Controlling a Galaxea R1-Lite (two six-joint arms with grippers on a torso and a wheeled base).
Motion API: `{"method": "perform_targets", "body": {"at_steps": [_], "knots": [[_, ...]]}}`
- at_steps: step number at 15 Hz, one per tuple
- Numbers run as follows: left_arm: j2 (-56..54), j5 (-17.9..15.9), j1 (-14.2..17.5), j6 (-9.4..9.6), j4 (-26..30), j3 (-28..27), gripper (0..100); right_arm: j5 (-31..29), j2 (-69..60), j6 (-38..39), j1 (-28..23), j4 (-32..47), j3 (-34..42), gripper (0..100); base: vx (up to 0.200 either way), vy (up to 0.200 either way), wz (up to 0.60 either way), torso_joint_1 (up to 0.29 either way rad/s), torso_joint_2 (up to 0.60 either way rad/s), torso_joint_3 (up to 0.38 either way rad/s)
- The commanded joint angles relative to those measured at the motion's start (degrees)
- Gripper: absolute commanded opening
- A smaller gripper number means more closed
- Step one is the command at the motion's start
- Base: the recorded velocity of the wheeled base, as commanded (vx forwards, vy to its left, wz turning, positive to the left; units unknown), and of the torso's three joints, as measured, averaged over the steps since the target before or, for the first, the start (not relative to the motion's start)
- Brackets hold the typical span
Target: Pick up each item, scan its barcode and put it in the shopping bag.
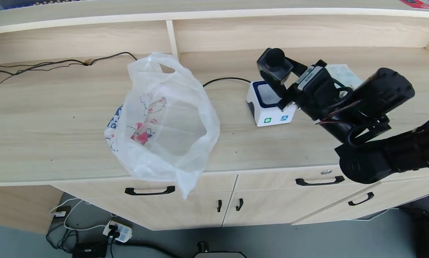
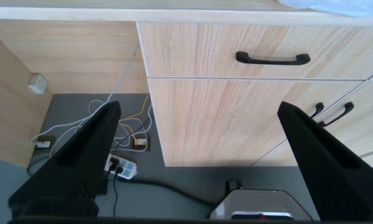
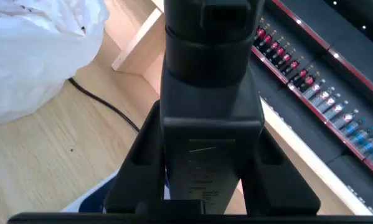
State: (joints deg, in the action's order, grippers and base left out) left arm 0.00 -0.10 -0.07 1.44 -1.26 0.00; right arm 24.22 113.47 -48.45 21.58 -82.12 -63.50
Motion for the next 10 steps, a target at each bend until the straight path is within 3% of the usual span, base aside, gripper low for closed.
{"method": "perform_targets", "body": {"at_steps": [1, 3, 10], "knots": [[0.00, 0.01, -0.01, 0.23, 0.03, 0.00, 100, 2.76, 0.79, -2.62, -4.18, -0.06, 0.40, 0, 0.000, 0.000, 0.00, 0.000, 0.00, 0.000], [0.09, 0.01, -0.01, 0.41, 0.11, 0.00, 100, 3.29, -0.27, -2.79, -7.08, 0.03, 1.01, 0, 0.000, 0.000, 0.00, 0.000, 0.00, 0.000], [0.00, 0.01, -0.01, 0.41, 0.11, 0.00, 100, 2.85, 2.11, -1.83, -5.67, 0.11, -1.10, 0, 0.000, 0.000, 0.00, 0.000, 0.00, 0.000]]}}
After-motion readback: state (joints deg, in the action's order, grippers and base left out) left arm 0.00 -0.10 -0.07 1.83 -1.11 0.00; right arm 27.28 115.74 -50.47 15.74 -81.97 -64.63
